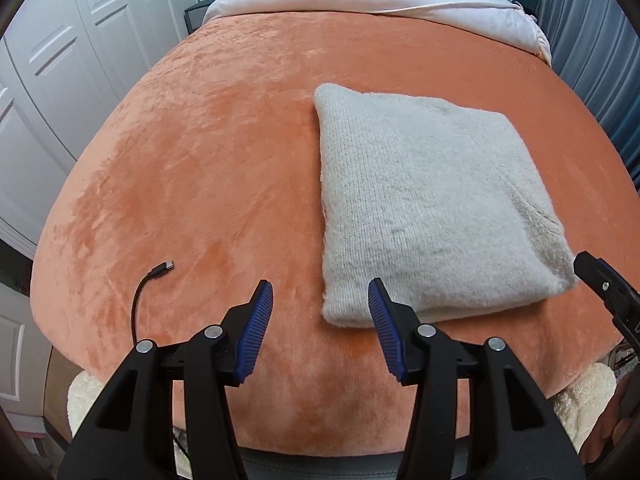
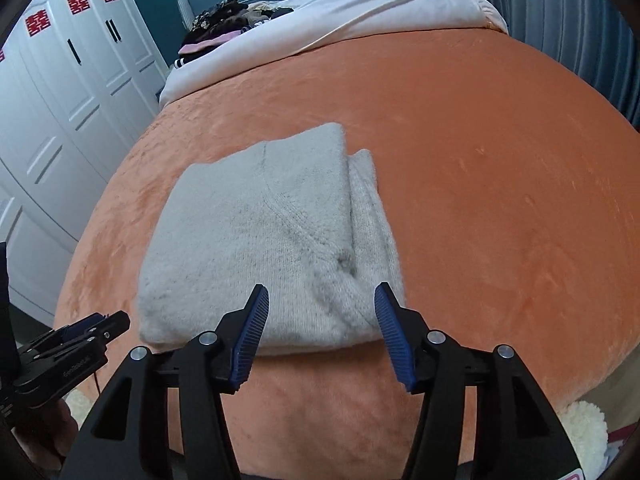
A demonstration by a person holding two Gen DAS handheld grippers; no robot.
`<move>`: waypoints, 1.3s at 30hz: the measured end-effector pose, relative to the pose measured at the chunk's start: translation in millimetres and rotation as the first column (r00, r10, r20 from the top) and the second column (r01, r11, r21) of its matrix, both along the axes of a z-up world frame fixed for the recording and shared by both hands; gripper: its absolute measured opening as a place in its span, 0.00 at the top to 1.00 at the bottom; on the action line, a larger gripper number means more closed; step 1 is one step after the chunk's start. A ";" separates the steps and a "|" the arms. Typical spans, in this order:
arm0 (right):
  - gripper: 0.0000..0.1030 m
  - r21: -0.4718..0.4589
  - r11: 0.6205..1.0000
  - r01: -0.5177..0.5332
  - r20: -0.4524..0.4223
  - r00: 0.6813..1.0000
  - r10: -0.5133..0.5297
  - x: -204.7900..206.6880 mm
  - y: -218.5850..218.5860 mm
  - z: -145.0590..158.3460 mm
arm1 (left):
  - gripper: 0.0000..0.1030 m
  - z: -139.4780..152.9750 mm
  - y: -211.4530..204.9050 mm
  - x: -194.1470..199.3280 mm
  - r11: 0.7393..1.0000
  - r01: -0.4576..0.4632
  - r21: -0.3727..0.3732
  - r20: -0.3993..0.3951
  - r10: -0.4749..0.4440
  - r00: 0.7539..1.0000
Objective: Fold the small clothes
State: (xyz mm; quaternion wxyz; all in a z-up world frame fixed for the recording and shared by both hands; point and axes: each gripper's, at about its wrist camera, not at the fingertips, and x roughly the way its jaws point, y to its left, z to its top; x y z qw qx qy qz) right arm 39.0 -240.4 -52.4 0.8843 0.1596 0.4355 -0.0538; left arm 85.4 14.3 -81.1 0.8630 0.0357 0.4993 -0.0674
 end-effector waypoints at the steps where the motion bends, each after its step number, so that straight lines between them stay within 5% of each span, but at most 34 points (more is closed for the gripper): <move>1: 0.47 -0.004 1.000 -0.005 -0.001 1.000 0.005 -1.3 0.6 -1.6 | 0.53 1.2 0.3 -2.9 1.000 0.002 -0.002 0.004 -0.002 1.000; 8: 0.46 0.017 1.000 0.017 -0.011 1.000 -0.017 9.8 -8.7 -8.5 | 0.50 3.5 -1.0 -7.3 1.000 -0.006 0.002 0.019 0.006 1.000; 12: 0.45 -0.056 0.998 0.015 -0.150 0.988 -0.023 32.5 -8.9 -51.6 | 0.50 -10.7 -0.4 4.6 1.000 -0.016 0.024 -0.011 0.016 1.000; 16: 0.35 0.013 0.999 0.052 -0.200 0.979 -0.048 36.5 -17.4 -78.6 | 0.49 -32.2 1.2 16.8 0.999 -0.024 0.043 -0.060 0.027 0.998; 22: 0.35 0.024 0.996 0.086 -0.106 0.991 -0.083 12.2 -19.7 -30.8 | 0.48 -22.4 5.9 10.1 0.999 -0.027 0.033 -0.047 0.029 0.998; 29: 0.33 0.003 0.998 0.064 0.033 0.997 -0.064 -41.6 -1.4 24.6 | 0.38 15.8 8.5 -26.6 0.999 -0.017 0.032 0.067 0.015 0.998; 39: 0.27 -0.040 0.997 0.062 0.050 0.997 -0.060 -89.7 28.2 28.2 | 0.28 42.1 4.8 -70.5 0.999 0.001 0.035 0.162 -0.007 0.987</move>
